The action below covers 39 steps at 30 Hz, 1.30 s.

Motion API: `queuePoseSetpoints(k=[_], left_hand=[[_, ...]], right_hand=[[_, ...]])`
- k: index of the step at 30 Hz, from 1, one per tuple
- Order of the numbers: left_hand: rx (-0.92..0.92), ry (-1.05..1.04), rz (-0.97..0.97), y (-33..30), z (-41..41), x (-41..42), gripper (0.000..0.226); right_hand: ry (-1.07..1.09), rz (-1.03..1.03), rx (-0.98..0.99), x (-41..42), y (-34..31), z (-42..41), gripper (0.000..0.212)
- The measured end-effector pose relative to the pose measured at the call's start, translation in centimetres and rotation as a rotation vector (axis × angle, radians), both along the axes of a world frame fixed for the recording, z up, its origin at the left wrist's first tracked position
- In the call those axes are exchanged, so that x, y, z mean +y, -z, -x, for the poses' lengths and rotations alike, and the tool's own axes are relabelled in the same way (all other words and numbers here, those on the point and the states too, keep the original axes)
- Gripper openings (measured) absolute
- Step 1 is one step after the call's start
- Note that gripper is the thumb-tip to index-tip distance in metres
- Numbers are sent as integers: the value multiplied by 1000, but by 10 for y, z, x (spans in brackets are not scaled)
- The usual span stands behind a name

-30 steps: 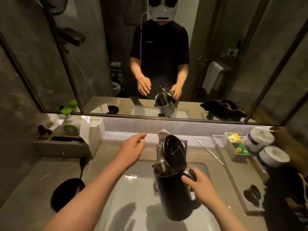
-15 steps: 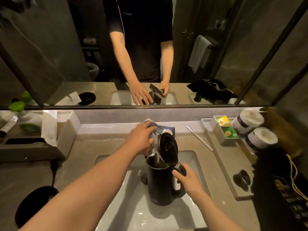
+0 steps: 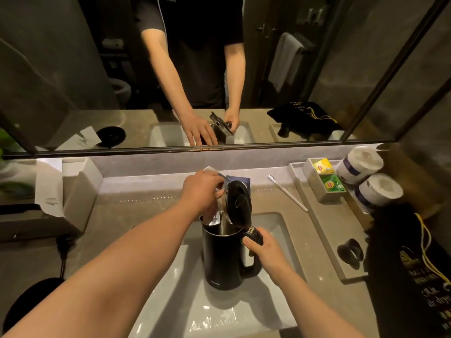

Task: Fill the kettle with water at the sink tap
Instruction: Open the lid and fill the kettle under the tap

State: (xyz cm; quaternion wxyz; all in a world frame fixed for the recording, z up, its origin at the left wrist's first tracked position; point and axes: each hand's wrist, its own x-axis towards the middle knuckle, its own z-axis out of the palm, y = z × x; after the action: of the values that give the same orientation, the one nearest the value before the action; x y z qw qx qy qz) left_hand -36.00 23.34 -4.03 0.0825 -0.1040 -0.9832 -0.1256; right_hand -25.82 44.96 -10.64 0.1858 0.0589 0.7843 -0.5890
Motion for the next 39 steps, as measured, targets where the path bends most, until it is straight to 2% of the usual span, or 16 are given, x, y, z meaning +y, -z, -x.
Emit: queuePoseSetpoints(k=[3, 6, 10, 19, 28, 39], left_hand=[[32, -75, -56, 0, 0, -4, 8], [27, -126, -117, -2, 5, -9, 17], [-17, -117, -175, -3, 5, -11, 25], [-129, -33, -268, 1, -2, -26, 23], [-176, -31, -192, 4, -10, -36, 41], [-201, -18, -217, 5, -10, -37, 44]], right_hand=[[-6, 4, 6, -2, 0, 1, 15], [-2, 2, 6, -2, 1, 1, 15], [1, -5, 7, -3, 2, 2, 13], [11, 17, 21, -2, 5, 5, 9], [35, -20, 26, -8, 8, 8, 9], [71, 14, 8, -13, 10, 6, 11]])
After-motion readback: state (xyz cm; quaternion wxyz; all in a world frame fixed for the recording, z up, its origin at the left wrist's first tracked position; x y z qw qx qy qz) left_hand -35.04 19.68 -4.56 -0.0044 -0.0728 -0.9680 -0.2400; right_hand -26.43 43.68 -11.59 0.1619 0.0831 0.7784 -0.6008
